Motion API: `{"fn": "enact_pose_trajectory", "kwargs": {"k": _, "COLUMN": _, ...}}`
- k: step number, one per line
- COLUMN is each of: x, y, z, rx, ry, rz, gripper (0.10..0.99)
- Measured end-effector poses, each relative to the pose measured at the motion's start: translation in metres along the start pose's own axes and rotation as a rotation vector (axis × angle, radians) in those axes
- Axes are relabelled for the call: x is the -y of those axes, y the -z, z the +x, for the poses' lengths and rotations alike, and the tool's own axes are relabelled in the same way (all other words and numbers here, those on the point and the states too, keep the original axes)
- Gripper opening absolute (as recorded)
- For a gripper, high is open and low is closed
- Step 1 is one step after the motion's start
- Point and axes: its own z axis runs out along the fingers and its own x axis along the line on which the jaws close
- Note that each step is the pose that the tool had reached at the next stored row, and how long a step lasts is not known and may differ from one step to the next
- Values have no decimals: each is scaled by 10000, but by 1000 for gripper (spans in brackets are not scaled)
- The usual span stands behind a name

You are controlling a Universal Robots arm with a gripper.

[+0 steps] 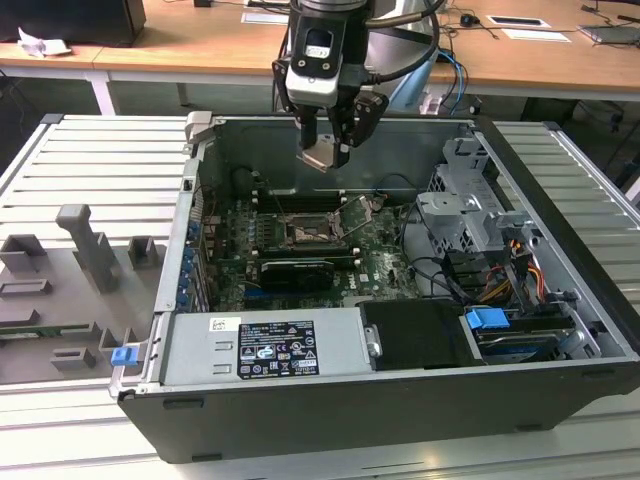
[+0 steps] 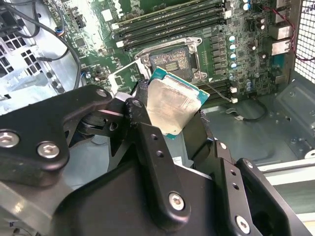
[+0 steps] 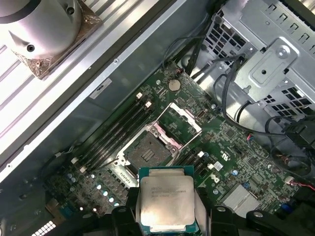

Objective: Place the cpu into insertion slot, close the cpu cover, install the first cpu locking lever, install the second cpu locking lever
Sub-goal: 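Place the cpu into insertion slot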

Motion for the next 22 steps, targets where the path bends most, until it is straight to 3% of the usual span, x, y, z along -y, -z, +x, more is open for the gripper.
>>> {"fn": "enact_pose_trajectory", "kwargs": {"k": 11, "x": 2, "y": -25, "z": -1, "rx": 18, "ry": -110, "rz": 10, "gripper": 529}}
{"fn": "enact_pose_trajectory", "kwargs": {"k": 22, "x": 3, "y": -30, "z": -1, "rx": 103, "ry": -1113, "rz": -4, "gripper": 529}}
